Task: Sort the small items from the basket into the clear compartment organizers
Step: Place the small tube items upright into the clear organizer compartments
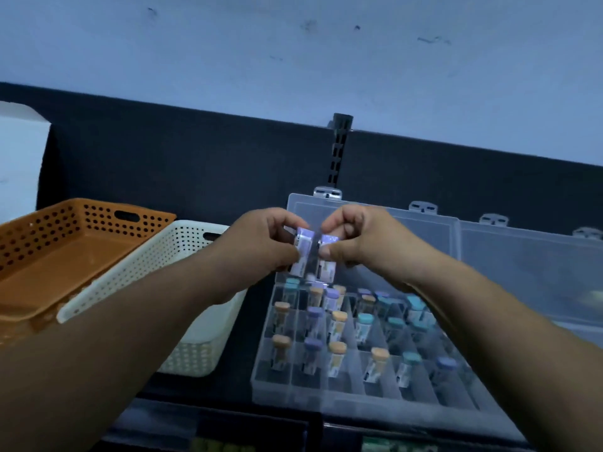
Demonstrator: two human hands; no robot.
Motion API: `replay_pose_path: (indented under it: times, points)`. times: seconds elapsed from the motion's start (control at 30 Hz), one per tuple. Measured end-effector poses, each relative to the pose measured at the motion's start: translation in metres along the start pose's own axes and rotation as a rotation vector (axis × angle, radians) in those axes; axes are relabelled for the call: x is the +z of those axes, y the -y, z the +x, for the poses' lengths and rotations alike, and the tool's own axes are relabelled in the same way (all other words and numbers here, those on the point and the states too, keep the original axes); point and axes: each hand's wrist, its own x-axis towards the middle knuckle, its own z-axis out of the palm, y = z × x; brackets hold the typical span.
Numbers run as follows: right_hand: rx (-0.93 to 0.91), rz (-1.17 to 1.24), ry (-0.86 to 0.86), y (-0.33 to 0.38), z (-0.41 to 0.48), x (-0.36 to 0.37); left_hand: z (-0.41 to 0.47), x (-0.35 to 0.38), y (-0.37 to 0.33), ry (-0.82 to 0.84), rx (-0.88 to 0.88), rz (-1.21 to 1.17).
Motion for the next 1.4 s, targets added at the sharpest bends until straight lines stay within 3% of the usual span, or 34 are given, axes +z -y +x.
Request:
replay_pose_path:
  times: [0.2, 0.3, 0.5, 0.83, 1.0, 1.4]
  points:
    - [0.019, -0.063, -0.152, -0.025, -0.038, -0.077, 0.017, 0.047, -0.021, 0.001, 0.057, -0.015]
    - [0.051, -0.073, -0.150, -0.041, -0.056, -0.101, 0.022, 0.072, -0.025, 0.025, 0.065, 0.018]
    - [0.091, -0.337, -0.084, -0.067, -0.080, -0.123, 0.025, 0.116, -0.027, 0.105, 0.116, 0.278]
    - [-0.026, -0.660, 0.048, -0.098, -0.085, -0.103, 0.027, 0.147, -0.002, 0.199, 0.147, 0.697]
    - [-0.067, -0.770, 0.081, -0.112, -0.081, -0.091, 0.025, 0.154, 0.008, 0.170, 0.213, 0.877]
    - [-0.006, -0.878, 0.103, -0.122, -0.077, -0.081, 0.022, 0.162, 0.025, 0.122, 0.164, 0.982]
